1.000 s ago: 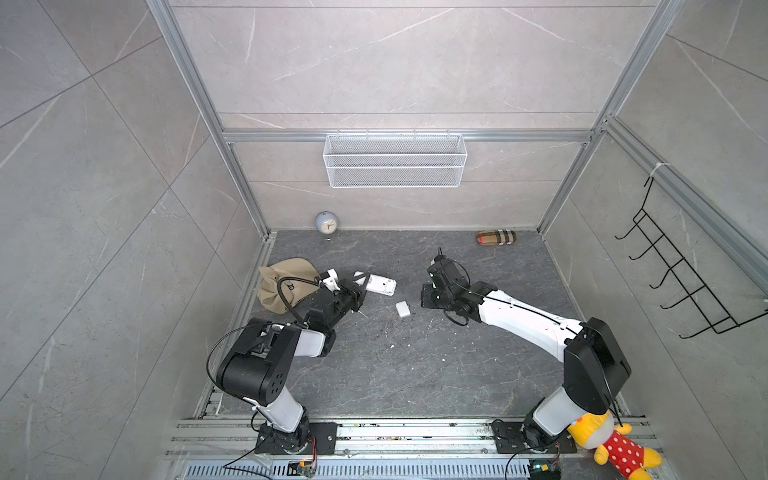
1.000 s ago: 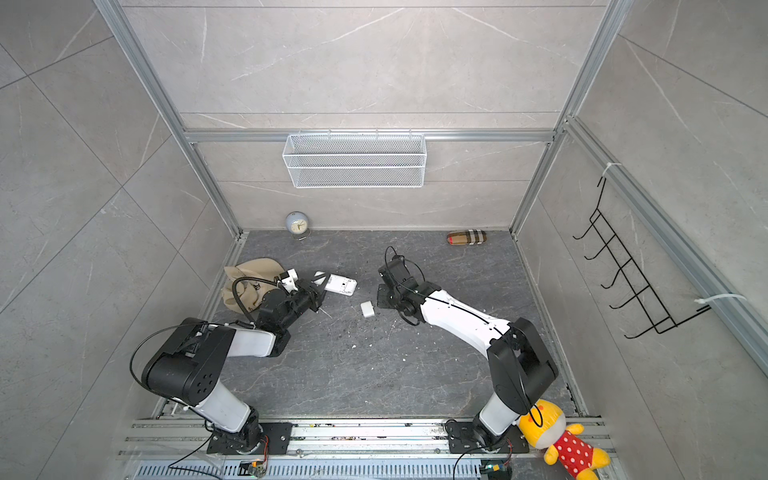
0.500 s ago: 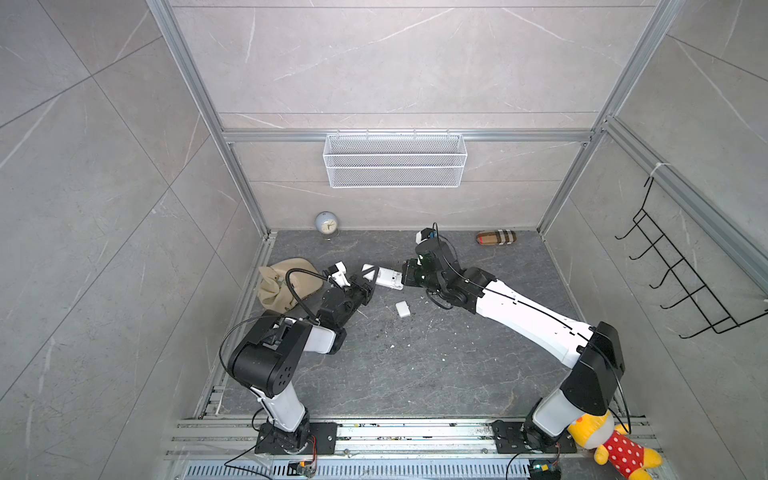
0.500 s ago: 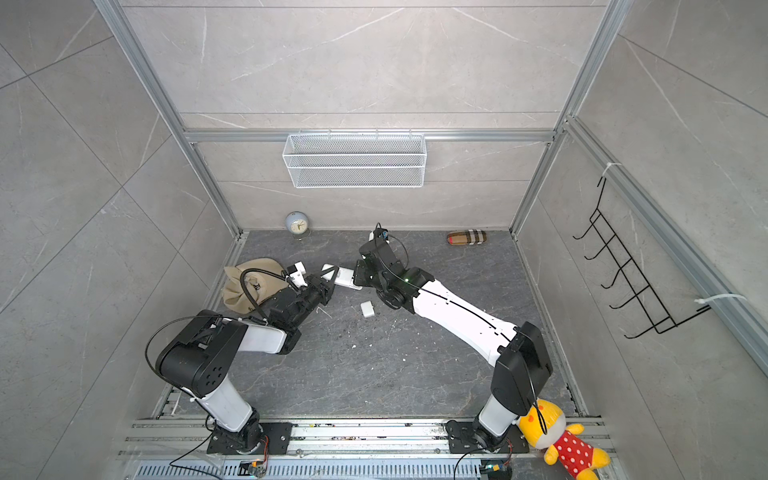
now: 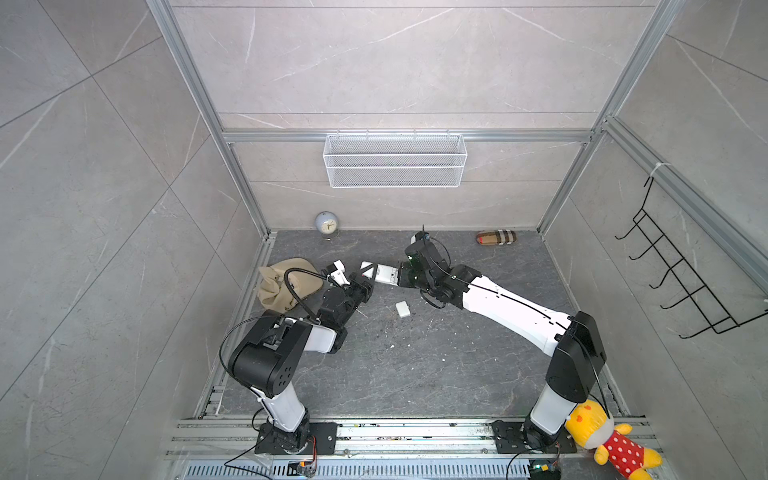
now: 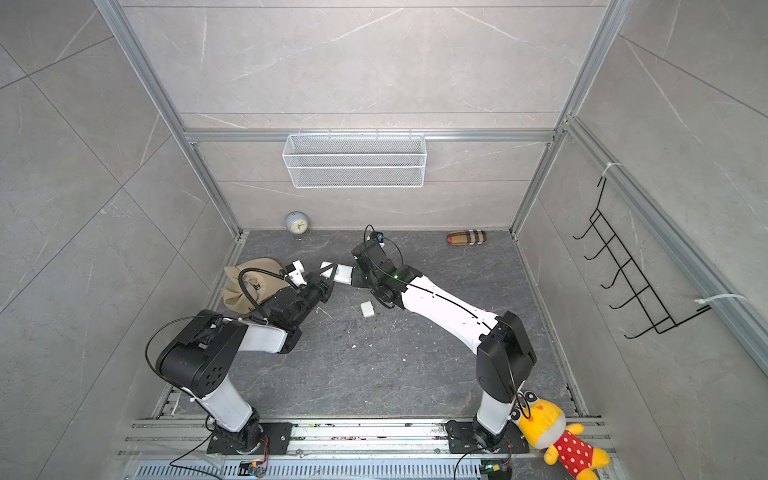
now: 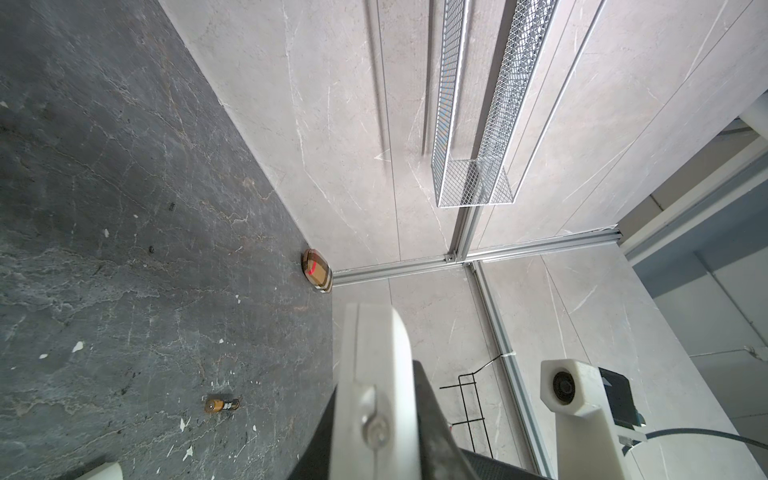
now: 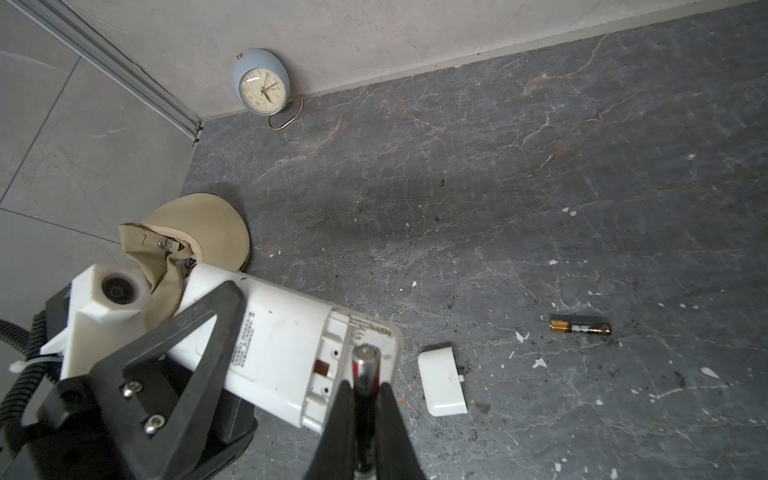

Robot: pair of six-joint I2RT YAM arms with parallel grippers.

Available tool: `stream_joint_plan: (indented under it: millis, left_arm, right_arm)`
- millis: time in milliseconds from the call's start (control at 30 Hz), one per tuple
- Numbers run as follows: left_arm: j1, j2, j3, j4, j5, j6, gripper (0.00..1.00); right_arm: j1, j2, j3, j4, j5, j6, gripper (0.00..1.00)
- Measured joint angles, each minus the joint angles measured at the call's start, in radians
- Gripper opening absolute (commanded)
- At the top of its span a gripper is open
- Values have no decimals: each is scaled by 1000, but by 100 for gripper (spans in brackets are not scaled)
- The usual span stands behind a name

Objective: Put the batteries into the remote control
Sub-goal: 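Carry the battery to the remote's open compartment held by the left gripper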

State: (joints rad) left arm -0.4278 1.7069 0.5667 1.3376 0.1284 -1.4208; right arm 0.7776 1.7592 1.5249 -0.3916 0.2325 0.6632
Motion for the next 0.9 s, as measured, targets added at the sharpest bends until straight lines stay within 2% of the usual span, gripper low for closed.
stream_joint_plan:
  millis: [900]
  left_arm:
    - [0, 0, 0, 2, -21, -27, 2]
  right_arm:
    - [11, 55, 31, 0, 27, 63, 10]
